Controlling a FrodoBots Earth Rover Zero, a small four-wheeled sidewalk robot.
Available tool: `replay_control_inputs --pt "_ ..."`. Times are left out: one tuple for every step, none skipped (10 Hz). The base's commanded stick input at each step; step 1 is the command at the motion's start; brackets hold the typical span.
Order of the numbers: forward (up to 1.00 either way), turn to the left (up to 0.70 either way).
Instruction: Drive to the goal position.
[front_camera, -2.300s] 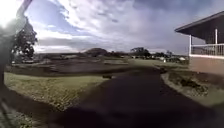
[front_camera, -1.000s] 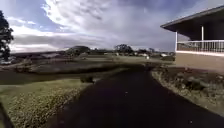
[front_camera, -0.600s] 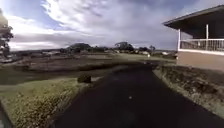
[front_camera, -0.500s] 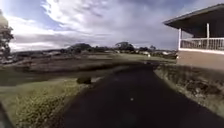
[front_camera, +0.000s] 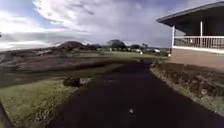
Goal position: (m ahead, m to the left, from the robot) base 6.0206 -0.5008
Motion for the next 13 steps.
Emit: replay_control_inputs --pt "0.70 0.00" --pt "0.70 0.00" --pt "0.70 0.00" --pt "0.70 0.00" --pt "0.70 0.00" --pt "0.70 0.00" --pt "0.70 0.00" --pt "0.70 0.00" --pt "0.70 -0.06" --pt "0.70 -0.32" --pt "0.70 -0.35" --pt "0.70 -0.35" --pt "0.70 -0.35"
